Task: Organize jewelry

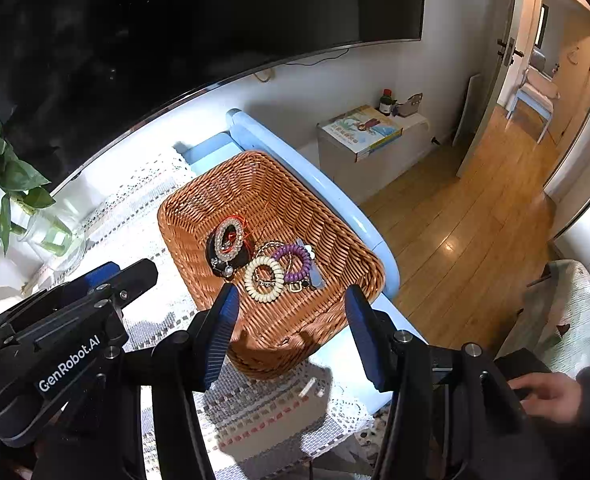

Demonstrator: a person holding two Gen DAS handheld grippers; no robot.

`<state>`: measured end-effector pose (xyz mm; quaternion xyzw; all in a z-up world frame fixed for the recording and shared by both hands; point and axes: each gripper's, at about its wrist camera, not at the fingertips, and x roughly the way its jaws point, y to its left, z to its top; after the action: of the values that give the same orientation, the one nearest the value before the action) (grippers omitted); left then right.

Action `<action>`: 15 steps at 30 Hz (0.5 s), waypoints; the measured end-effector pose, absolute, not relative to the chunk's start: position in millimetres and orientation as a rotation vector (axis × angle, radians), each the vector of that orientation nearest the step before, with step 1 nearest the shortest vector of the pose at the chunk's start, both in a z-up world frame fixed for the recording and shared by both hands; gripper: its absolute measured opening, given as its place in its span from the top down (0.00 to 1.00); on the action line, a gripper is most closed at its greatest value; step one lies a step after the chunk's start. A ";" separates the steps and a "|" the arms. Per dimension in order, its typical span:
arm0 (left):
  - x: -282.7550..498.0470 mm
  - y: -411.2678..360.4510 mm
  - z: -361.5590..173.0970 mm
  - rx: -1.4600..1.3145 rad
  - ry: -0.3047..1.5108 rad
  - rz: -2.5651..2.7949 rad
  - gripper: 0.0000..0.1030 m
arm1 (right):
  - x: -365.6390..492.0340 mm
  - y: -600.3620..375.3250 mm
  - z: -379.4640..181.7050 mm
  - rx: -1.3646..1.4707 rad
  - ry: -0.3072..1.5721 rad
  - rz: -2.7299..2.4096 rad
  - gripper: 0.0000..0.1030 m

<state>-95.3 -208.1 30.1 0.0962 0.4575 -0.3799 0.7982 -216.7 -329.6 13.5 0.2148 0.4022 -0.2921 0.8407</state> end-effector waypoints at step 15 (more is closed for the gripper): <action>-98.9 -191.2 33.3 0.226 0.974 -0.777 0.63 | -213.9 -316.5 18.4 0.430 0.854 -0.592 0.45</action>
<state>-98.9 -191.2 33.3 0.1054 0.4553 -0.3629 0.8062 -213.9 -316.5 18.4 0.2039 0.4049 -0.2805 0.8460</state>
